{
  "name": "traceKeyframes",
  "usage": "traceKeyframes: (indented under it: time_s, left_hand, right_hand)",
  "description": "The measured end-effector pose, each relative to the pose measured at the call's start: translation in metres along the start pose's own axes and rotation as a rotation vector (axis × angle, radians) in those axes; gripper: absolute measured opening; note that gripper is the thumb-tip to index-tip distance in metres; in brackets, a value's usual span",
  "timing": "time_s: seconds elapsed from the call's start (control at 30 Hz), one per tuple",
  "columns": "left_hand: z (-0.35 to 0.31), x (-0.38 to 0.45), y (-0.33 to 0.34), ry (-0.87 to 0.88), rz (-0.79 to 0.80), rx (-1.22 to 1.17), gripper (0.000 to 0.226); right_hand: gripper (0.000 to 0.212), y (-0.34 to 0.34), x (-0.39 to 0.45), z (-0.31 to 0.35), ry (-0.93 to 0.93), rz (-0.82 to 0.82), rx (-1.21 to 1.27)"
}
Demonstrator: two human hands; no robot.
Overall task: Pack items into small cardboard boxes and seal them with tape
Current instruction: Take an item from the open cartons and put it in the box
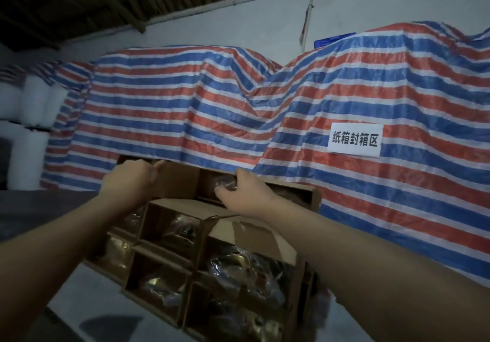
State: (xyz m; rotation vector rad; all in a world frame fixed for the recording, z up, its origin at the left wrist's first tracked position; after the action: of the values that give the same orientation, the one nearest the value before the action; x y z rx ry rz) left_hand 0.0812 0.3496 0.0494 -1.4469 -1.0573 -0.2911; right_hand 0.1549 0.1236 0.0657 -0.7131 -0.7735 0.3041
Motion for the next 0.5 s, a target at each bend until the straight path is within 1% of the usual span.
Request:
traceKeyframes:
  time_s: [0.07,0.1,0.17,0.2,0.27,0.33,0.5]
  left_hand:
    - [0.022,0.013,0.013,-0.091,-0.053,-0.048,0.022]
    - [0.03,0.018,0.019,-0.112,-0.067,-0.071,0.017]
    - [0.048,0.03,0.036,-0.127,-0.045,-0.112,0.002]
    - [0.058,0.036,0.046,-0.136,-0.036,-0.144,0.01]
    - [0.079,0.046,0.065,-0.173,-0.027,-0.198,0.021]
    - [0.094,0.052,0.081,-0.201,-0.021,-0.194,0.029]
    - [0.108,0.069,0.117,-0.232,0.111,-0.209,0.035]
  right_hand:
    - [0.07,0.026,0.038,0.011,-0.03,0.007,-0.001]
    - [0.076,0.037,0.053,0.021,-0.059,0.005,0.033]
    - [0.074,0.06,0.08,0.043,-0.137,-0.005,0.15]
    - [0.075,0.072,0.091,0.052,-0.158,-0.005,0.192]
    - [0.088,0.099,0.111,0.062,-0.144,0.015,0.202]
    - [0.098,0.123,0.124,0.068,-0.113,0.03,0.177]
    - [0.093,0.147,0.142,0.077,-0.069,-0.042,0.164]
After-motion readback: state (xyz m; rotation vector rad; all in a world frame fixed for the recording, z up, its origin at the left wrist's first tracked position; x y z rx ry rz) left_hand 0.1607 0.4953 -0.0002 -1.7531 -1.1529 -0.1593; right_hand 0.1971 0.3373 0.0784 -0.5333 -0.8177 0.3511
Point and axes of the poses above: each hand's wrist, its own x-axis towards the middle knuckle, its own y-axis out of the palm, z = x × y, the point moved 8 cm from there along x, towards the middle knuckle, and after that the axes turned 15 degrees about x, right-handed, at the moved point
